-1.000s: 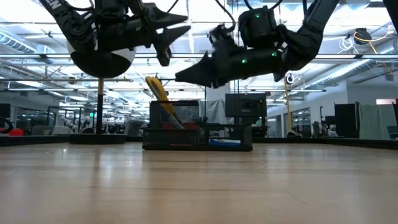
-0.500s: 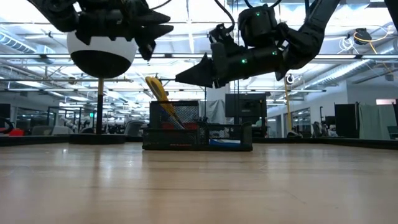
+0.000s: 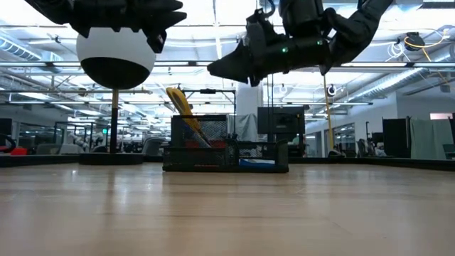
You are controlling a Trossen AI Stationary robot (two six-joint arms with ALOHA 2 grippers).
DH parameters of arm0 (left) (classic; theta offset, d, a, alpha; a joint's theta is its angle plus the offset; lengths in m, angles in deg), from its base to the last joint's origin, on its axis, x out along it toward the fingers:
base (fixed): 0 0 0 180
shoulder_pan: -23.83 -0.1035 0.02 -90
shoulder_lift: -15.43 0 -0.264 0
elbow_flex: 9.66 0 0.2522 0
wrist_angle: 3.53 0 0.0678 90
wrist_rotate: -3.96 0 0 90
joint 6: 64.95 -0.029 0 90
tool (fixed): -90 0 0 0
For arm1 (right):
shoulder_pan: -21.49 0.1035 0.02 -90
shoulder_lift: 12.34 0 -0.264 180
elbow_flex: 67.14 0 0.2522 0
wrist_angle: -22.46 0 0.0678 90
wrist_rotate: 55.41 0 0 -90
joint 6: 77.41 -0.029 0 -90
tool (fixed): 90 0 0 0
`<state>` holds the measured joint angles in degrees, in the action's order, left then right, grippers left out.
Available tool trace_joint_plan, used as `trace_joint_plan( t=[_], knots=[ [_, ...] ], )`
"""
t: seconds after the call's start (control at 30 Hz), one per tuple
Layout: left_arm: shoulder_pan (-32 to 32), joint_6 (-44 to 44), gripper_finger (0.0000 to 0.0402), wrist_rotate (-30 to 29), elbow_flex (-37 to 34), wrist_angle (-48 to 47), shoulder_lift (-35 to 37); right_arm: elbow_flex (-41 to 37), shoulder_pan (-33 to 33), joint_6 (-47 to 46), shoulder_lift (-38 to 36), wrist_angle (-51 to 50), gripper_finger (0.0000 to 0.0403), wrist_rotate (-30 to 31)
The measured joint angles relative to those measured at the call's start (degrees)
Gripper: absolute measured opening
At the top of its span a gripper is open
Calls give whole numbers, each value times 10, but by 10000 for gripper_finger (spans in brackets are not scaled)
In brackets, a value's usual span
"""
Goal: Pick and place office supplies into organizer
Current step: Return to Home Position
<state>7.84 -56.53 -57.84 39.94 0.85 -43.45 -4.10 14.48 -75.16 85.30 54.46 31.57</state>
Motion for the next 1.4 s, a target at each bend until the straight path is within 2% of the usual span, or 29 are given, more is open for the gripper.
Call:
trace_joint_plan(
  t=[0.23, 0.43, 0.6, 0.83, 1.0, 1.17, 1.3, 1.4],
  knots=[
    [-1, 37, 104, -2, 0, 37, 1, 0, 0, 17, -41, -20, 105, 0],
    [-1, -5, 104, -11, 0, 40, 0, 0, 0, 17, -106, -43, 105, 0],
    [-1, -7, 104, -39, 0, 40, 0, 0, 0, 16, -139, -53, 105, 0],
    [4, 26, 104, -58, 0, 44, 0, 0, 0, -64, -155, -62, 105, 0],
    [42, -23, 104, -61, 0, 62, 0, 0, 0, -100, -159, -85, 105, -10],
    [94, -43, 104, -117, 0, 82, 1, 0, 1, -106, -159, -92, 105, -71],
    [135, -63, 104, -164, 0, 78, 1, 0, 10, -110, -165, -105, 105, -77],
    [147, -67, 104, -172, 0, 65, 2, 0, 16, -92, -182, -131, 105, -77]
  ],
)
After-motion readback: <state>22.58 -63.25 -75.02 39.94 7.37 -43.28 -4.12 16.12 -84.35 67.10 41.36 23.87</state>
